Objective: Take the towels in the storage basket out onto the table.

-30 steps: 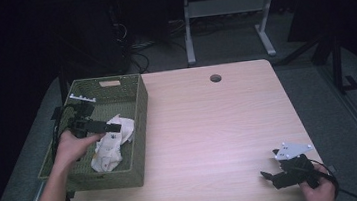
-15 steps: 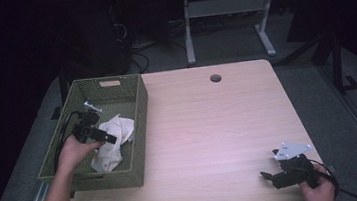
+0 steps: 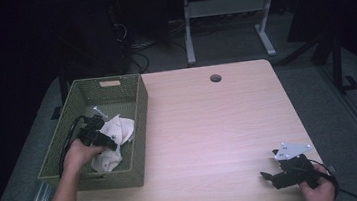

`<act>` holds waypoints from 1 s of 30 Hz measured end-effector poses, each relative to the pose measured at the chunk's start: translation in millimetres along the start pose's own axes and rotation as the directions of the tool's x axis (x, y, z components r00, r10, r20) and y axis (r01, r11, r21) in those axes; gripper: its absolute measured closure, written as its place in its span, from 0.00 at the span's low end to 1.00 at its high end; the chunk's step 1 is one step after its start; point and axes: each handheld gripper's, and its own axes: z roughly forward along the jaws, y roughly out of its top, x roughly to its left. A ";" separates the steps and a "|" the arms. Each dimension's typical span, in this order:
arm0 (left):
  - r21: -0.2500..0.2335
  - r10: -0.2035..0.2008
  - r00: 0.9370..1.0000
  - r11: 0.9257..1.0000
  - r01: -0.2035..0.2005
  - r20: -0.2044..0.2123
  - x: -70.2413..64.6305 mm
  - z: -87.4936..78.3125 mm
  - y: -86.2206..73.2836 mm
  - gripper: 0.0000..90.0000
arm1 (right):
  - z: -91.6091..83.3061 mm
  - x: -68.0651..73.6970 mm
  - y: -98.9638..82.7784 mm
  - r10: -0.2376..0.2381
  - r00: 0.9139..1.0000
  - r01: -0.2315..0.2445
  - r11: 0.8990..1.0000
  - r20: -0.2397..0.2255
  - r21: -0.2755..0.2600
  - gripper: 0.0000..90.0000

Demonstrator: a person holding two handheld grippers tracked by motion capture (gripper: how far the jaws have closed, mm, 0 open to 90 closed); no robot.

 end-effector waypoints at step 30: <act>-0.091 -0.078 0.993 0.992 0.085 0.084 25.1 -38.2 -17.4 0.83 | 0.4 3.0 0.6 0.035 0.999 -0.035 0.999 -0.003 -0.003 0.16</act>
